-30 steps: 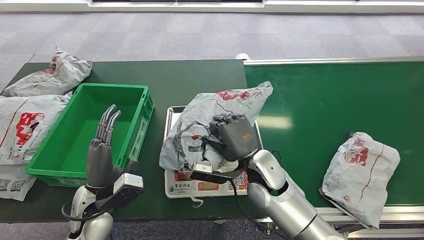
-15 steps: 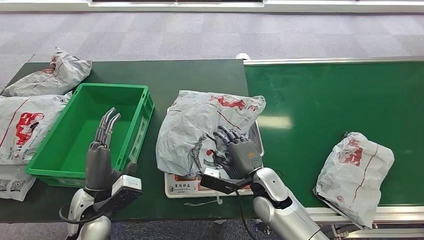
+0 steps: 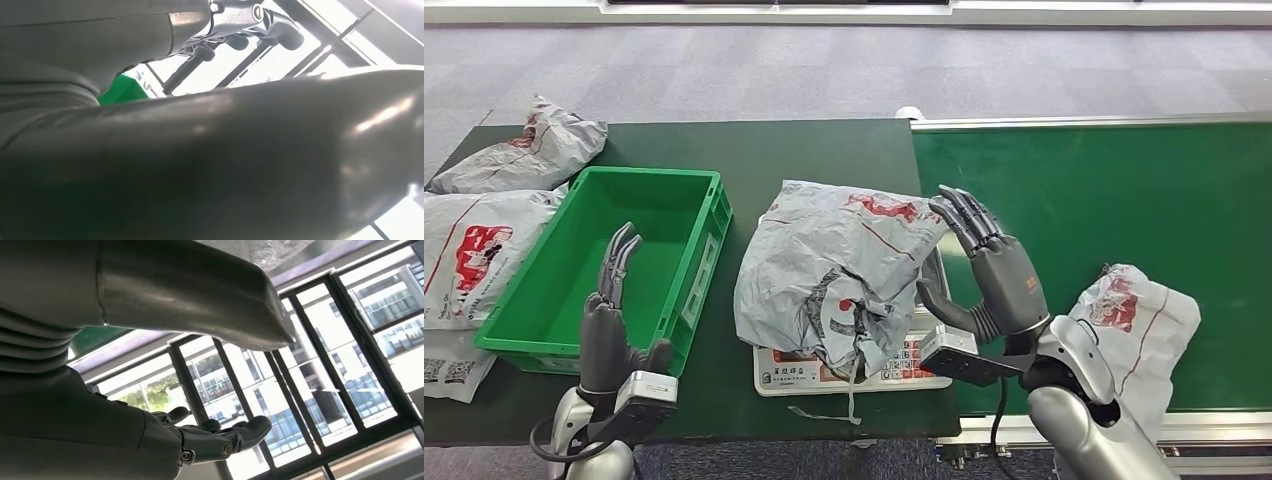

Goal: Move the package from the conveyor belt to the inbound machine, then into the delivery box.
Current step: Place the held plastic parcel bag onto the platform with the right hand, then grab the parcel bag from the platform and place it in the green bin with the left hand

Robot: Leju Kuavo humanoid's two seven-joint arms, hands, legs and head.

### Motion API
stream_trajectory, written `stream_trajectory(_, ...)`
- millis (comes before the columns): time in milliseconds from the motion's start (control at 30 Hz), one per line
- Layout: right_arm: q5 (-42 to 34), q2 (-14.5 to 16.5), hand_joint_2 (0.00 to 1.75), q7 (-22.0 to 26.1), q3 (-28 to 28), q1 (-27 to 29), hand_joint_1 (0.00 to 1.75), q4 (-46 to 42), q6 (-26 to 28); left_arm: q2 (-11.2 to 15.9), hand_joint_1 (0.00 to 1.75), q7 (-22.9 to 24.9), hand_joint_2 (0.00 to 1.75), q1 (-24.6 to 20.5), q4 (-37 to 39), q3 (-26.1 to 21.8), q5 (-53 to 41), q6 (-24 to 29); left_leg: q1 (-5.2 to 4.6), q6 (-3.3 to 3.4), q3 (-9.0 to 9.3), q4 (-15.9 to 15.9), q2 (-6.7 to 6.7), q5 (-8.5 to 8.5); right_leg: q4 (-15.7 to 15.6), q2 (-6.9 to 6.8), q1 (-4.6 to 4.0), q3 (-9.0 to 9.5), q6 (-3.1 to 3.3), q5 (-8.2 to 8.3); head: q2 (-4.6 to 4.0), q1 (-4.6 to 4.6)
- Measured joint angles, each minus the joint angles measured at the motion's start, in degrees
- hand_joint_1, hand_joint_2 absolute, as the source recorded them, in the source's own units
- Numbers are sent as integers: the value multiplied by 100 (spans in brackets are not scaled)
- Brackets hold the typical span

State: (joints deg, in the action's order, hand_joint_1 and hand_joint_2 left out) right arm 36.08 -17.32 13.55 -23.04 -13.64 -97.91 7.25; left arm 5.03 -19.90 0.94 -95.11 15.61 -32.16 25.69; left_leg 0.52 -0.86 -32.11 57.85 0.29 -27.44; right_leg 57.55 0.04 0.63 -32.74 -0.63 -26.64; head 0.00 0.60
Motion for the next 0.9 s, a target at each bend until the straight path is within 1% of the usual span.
stream_trajectory(133,10,-91,0,0,38,60,0,-231,8,2,0,1,0,0,-3,0,1,6,1,0,0,0,0,2,1,0,-1,0,0,0,0,-1)
stream_trajectory(267,21,-139,175,16,42,80,0,-339,46,4,0,6,0,-2,-4,0,-1,8,1,2,1,0,0,5,1,1,-1,0,0,1,0,-1)
stream_trajectory(333,17,-167,175,99,62,109,0,-402,206,33,0,95,0,-39,4,6,-36,-64,1,4,1,0,-2,7,0,-2,0,0,-1,1,0,-1)
stream_trajectory(400,-46,-221,175,182,116,172,0,-531,409,125,0,280,0,-176,36,34,-142,-322,0,8,-1,1,-8,9,0,-11,0,-1,-1,1,0,0)
stream_trajectory(500,-212,-345,175,206,309,313,0,-757,436,350,0,547,0,-606,210,156,-302,-1153,0,9,-2,1,-13,11,0,-16,0,0,-3,3,0,-1)
stream_trajectory(567,-273,-424,175,233,477,426,0,-852,371,502,0,653,0,-1034,468,288,-303,-1800,0,10,-3,1,-16,15,0,-17,0,-1,-5,7,0,-1)
stream_trajectory(633,-371,-519,175,287,642,556,0,-932,346,621,0,722,87,-1580,845,471,-298,-2272,0,10,-5,2,-21,23,-1,-20,0,-3,-6,13,0,0)
stream_trajectory(700,-541,-639,175,364,817,711,0,-1024,344,692,0,757,175,-2228,1308,708,-300,-2664,0,10,-10,3,-27,30,-1,-24,1,-6,-7,21,0,0)
stream_trajectory(800,-847,-867,175,492,1148,957,0,-1200,352,713,0,729,175,-3308,2222,1234,-284,-3375,-1,15,-17,5,-29,38,0,-26,7,-11,-12,32,0,-1)
stream_trajectory(867,-987,-997,175,580,1408,1141,0,-1361,348,645,0,716,175,-3936,2838,1616,-220,-3676,-2,16,-20,7,-27,40,0,-25,13,-16,-17,37,0,-1)
stream_trajectory(900,-1021,-1038,175,614,1538,1236,0,-1453,330,568,0,721,175,-4219,3137,1796,-168,-3787,-2,17,-22,7,-26,40,0,-24,15,-18,-20,39,0,-1)
